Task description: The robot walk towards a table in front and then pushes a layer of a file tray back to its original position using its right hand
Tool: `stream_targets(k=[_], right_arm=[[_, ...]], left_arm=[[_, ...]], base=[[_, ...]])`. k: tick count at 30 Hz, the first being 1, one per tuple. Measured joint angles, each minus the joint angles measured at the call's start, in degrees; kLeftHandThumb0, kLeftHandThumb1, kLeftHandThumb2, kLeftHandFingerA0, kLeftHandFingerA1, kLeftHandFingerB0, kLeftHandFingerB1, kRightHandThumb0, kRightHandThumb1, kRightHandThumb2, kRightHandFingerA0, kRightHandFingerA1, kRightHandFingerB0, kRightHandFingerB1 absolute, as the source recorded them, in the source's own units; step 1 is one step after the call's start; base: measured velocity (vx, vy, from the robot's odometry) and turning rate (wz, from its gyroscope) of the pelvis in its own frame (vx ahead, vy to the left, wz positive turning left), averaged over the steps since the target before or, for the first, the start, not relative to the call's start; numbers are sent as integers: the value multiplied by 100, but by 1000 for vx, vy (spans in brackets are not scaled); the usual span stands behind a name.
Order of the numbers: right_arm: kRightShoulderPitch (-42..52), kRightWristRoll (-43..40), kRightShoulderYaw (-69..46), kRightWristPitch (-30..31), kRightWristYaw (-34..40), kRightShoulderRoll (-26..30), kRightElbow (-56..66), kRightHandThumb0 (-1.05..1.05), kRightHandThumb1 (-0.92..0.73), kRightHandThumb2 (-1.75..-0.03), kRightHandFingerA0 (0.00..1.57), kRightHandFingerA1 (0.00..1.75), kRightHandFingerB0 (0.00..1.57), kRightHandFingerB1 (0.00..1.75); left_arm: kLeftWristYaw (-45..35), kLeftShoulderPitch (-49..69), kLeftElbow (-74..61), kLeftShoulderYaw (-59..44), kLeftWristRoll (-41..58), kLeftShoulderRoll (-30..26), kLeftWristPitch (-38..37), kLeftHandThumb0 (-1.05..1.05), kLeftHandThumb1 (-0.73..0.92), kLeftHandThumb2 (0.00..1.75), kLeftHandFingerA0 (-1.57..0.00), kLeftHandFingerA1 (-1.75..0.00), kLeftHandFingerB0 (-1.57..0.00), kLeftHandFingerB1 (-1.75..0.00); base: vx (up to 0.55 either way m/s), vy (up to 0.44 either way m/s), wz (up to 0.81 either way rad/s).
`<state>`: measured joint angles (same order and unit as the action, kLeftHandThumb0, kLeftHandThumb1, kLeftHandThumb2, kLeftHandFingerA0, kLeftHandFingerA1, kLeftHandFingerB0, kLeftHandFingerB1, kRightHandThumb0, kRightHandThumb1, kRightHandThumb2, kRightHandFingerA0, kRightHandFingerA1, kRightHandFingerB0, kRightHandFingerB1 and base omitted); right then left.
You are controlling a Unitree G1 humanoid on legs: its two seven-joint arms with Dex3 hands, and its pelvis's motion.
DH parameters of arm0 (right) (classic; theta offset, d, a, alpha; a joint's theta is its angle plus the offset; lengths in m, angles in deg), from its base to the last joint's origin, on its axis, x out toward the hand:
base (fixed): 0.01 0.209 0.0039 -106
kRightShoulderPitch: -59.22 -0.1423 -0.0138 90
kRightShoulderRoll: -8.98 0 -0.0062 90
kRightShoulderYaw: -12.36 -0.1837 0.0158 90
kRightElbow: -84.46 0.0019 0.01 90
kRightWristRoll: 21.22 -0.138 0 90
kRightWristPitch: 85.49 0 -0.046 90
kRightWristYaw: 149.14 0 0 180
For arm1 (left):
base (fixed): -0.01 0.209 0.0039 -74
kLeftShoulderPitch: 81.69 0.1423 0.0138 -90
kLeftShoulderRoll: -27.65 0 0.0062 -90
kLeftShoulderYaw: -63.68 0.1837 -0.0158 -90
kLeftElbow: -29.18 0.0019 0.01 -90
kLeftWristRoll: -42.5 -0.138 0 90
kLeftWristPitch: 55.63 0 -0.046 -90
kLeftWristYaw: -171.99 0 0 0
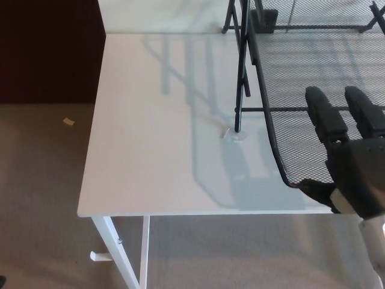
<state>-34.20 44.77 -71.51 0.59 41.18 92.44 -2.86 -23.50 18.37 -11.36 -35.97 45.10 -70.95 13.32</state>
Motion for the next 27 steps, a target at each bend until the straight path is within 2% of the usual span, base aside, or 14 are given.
stream_targets(k=[23,27], right_arm=[[-1387,-408,499,634,-36,350,-1144,-64,-40,-74,0,2,0,1],[-1576,-437,532,717,-35,415,-1256,-59,-37,-74,0,11,0,9]], left_arm=[[-36,-8,-248,-27,37,39,108,-30,44,63,-60,-52,-46,-43],[-36,-5,-279,-27,44,41,135,-30,43,63,-60,-51,-46,-43]], base=[[0,0,0],[0,0,0]])
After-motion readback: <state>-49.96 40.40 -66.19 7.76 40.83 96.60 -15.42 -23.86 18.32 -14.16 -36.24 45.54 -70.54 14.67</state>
